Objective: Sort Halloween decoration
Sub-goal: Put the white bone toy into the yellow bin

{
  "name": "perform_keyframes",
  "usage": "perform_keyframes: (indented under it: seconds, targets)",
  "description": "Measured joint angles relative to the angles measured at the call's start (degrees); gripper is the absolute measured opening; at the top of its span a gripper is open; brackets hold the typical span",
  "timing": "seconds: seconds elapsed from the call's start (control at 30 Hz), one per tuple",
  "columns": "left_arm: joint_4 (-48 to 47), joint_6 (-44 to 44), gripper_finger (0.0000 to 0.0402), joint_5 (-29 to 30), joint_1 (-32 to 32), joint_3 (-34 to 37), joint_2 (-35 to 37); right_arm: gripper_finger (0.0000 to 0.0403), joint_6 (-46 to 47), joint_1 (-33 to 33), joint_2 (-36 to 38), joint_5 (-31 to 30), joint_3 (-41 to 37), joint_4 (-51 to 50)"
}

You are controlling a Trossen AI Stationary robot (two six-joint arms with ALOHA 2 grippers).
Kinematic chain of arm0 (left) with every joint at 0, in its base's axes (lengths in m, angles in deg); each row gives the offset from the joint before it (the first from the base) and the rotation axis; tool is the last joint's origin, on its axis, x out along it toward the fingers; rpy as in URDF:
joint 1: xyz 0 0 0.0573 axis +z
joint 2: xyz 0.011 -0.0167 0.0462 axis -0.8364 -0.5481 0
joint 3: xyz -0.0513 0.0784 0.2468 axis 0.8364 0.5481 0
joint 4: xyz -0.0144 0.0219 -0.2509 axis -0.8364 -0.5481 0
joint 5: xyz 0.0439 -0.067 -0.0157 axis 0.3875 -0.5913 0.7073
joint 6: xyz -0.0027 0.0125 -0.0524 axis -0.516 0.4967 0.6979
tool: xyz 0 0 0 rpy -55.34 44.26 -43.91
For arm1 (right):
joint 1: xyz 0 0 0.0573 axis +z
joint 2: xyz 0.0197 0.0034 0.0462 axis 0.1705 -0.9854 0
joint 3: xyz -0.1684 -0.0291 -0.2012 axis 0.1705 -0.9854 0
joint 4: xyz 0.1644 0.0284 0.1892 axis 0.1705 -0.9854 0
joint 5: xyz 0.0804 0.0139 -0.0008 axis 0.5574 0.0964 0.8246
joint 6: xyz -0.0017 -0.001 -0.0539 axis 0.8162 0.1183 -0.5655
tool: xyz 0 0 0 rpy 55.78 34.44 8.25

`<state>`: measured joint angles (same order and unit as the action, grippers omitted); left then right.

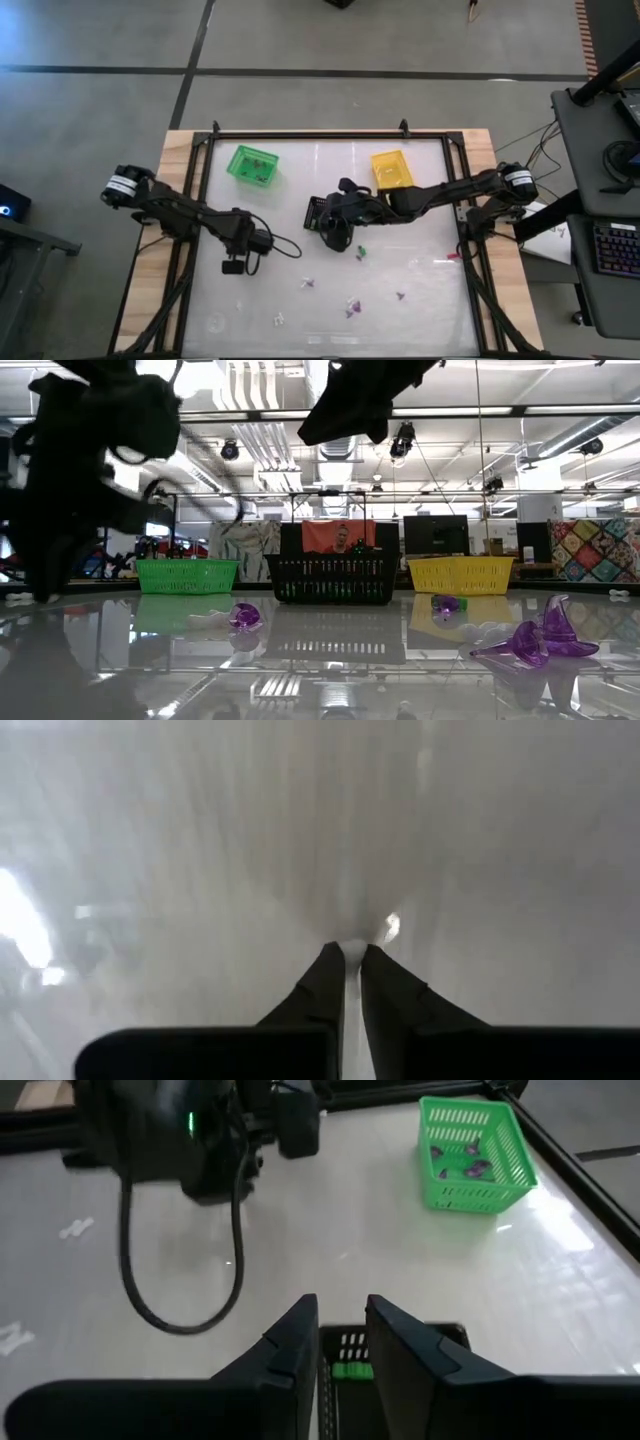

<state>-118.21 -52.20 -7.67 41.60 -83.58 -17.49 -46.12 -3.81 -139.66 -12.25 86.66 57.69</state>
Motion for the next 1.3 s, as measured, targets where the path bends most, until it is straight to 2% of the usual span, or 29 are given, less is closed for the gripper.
perform_keyframes:
  seconds: [0.13, 0.3, 0.47, 0.6, 0.93, 1.1, 1.3]
  targets:
    - [4.10, -0.63, 0.0001, 2.09, 0.02, -0.97, 4.72, 0.0077, 0.00, 1.43, 0.65, 0.02, 0.00, -3.02]
    - [15.29, -4.39, 0.0001, 5.04, 0.00, -1.39, 12.84, 0.0083, -0.80, 3.56, 0.72, 0.17, -0.22, -4.65]
    - [28.61, -10.74, 0.0000, 7.12, 0.04, -1.39, 19.72, 0.0088, -2.23, 5.01, 0.52, 0.26, -1.78, -2.05]
    - [39.61, -16.80, 0.0000, 7.16, 0.05, -1.39, 22.47, 0.0088, -2.75, 5.45, 0.29, 0.33, -3.97, 3.18]
    - [61.01, -24.75, 0.0000, 7.04, 0.05, -1.36, 19.91, 0.0105, -5.81, 5.67, 0.28, 0.52, -10.21, 23.02]
    - [67.49, -23.82, 0.0000, 7.01, 0.27, -1.37, 16.35, 0.0126, -6.82, 5.74, 0.28, 0.51, -10.54, 24.79]
    - [69.06, -19.70, 0.0000, 6.95, 1.94, -1.36, 13.32, 0.0151, -8.22, 6.14, 0.26, 2.60, -10.54, 24.40]
